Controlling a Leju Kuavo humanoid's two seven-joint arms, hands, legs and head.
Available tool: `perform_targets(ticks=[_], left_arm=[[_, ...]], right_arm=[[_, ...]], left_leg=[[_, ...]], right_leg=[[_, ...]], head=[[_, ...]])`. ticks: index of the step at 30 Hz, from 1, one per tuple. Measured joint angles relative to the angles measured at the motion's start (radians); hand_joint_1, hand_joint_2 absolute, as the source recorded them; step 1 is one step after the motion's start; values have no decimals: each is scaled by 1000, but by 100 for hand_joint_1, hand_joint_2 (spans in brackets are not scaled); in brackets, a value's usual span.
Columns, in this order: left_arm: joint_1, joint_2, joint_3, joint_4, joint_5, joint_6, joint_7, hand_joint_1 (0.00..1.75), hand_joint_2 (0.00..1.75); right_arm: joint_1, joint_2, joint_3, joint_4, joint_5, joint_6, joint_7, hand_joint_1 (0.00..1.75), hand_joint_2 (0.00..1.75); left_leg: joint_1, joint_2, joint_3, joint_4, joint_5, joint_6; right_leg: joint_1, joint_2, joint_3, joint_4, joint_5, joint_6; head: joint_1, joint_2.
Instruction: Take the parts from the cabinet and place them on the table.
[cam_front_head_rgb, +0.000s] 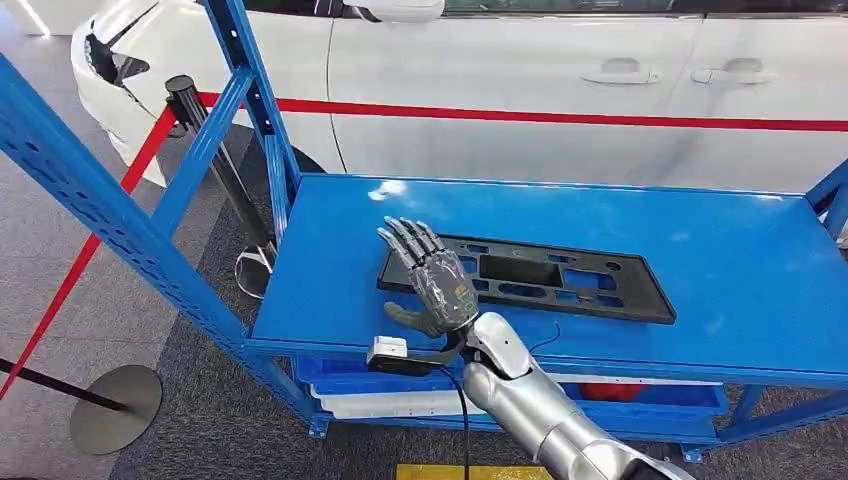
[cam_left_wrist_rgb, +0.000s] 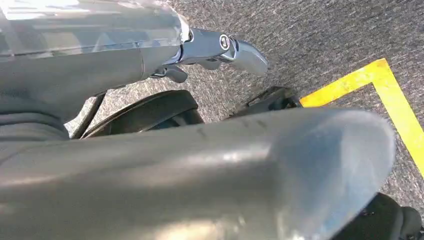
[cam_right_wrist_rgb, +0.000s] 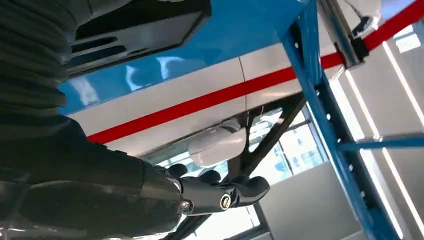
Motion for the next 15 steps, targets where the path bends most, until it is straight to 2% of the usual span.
perform_targets(ticks=[5, 6, 8, 15], left_arm=[[1, 0, 0, 0, 0, 0, 0, 0, 0], [1, 0, 0, 0, 0, 0, 0, 0, 0], [3, 0, 0, 0, -1, -2, 0, 0, 0], [4, 0, 0, 0, -2, -5, 0, 0, 0]], right_arm=[[-11, 8, 11, 22, 12, 15, 4, 0, 175], [-13, 10, 12, 26, 12, 15, 4, 0, 0], [-22, 18, 21, 65, 16, 18, 7, 0, 0], [-21, 18, 24, 77, 16, 16, 11, 0, 0]], left_leg=[[0, 0, 0, 0, 0, 0], [0, 0, 0, 0, 0, 0], [0, 0, 0, 0, 0, 0], [0, 0, 0, 0, 0, 0]], right_leg=[[0, 0, 0, 0, 0, 0], [0, 0, 0, 0, 0, 0], [0, 0, 0, 0, 0, 0], [0, 0, 0, 0, 0, 0]], head=[[0, 0], [0, 0], [0, 0], [0, 0]])
